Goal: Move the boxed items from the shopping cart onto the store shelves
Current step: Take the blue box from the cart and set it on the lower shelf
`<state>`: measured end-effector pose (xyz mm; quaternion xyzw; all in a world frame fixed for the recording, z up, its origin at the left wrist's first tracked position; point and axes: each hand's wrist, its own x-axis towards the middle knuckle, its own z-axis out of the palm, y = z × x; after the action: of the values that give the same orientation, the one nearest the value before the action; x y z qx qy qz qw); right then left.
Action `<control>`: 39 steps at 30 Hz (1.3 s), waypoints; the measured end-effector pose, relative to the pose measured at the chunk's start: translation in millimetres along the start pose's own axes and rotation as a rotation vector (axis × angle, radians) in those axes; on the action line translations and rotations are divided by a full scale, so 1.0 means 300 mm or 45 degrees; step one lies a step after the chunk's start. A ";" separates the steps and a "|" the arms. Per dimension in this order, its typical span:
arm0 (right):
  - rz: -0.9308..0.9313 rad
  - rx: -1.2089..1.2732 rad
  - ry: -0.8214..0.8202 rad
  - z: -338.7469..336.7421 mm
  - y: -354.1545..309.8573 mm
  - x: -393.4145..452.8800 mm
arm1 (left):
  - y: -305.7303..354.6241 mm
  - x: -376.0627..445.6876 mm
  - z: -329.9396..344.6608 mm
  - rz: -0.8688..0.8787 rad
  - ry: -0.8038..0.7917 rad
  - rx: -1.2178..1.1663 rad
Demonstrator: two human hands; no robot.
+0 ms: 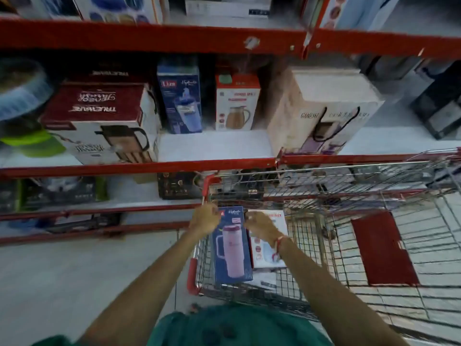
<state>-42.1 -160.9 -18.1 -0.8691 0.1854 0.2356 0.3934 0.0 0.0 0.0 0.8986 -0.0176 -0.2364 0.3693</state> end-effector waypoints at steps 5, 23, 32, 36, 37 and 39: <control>0.247 0.154 -0.161 0.136 0.098 0.034 | -0.151 -0.032 0.176 -0.359 -0.252 0.054; 0.114 0.651 0.065 -0.067 -0.057 -0.116 | -0.100 -0.137 -0.026 -0.190 0.089 -0.493; -0.234 0.625 0.508 -0.158 -0.238 -0.096 | 0.070 -0.057 -0.217 0.179 0.336 -0.418; -0.480 0.451 0.796 -0.211 -0.374 -0.017 | 0.154 0.041 -0.350 0.294 0.630 -0.351; -0.534 0.415 0.864 -0.219 -0.414 0.010 | 0.168 0.071 -0.387 0.326 0.715 -0.299; -0.617 0.357 0.934 -0.224 -0.497 0.069 | 0.184 0.134 -0.454 0.368 0.855 -0.149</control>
<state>68.3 -122.8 98.4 -0.8517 0.1340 -0.2137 0.4594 103.2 40.9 104.2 0.8916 -0.0087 0.1256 0.4349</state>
